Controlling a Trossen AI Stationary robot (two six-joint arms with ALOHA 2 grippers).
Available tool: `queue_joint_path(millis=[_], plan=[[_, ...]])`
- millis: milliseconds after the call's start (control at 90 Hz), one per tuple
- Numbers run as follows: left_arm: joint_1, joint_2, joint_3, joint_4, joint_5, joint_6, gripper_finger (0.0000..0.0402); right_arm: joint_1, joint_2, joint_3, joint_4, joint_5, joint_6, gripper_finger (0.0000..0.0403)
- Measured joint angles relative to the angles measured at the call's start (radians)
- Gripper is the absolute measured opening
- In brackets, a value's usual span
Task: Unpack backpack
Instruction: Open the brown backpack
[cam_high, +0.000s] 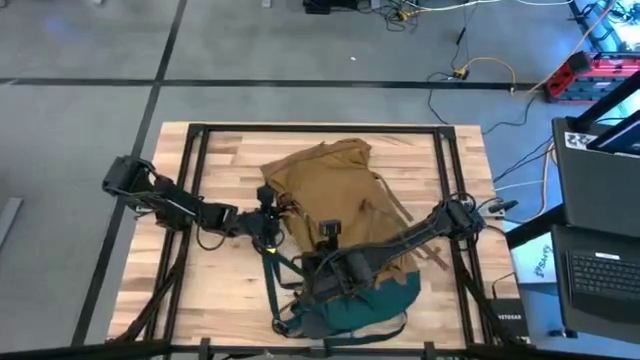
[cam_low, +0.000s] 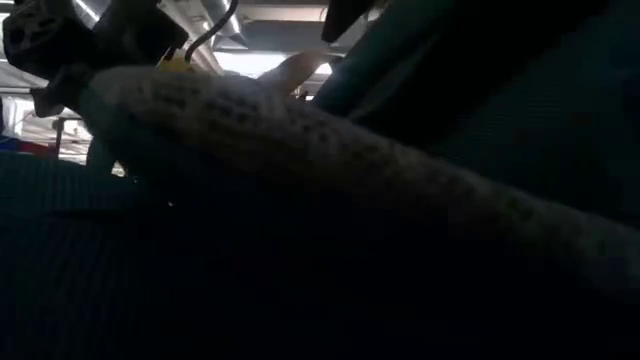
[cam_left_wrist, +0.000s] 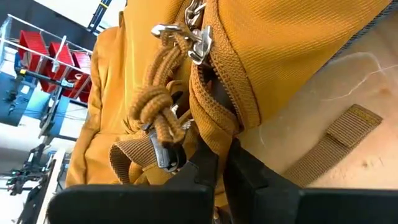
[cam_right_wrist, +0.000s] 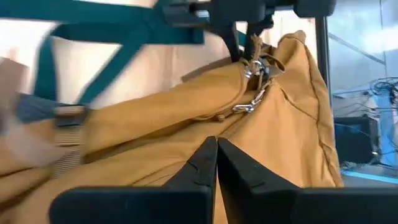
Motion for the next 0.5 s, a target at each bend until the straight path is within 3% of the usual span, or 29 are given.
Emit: queue_joint_path(millis=[344, 500], plan=[[-0.045, 0.000, -0.002, 0.025, 0.005, 0.004, 0.0000, 0.011, 0.013, -0.004, -0.023, -0.063, 0.072, 0.0000], [-0.051, -0.001, -0.002, 0.024, 0.004, 0.003, 0.0000, 0.027, 0.012, -0.003, -0.097, -0.030, 0.142, 0.0000]])
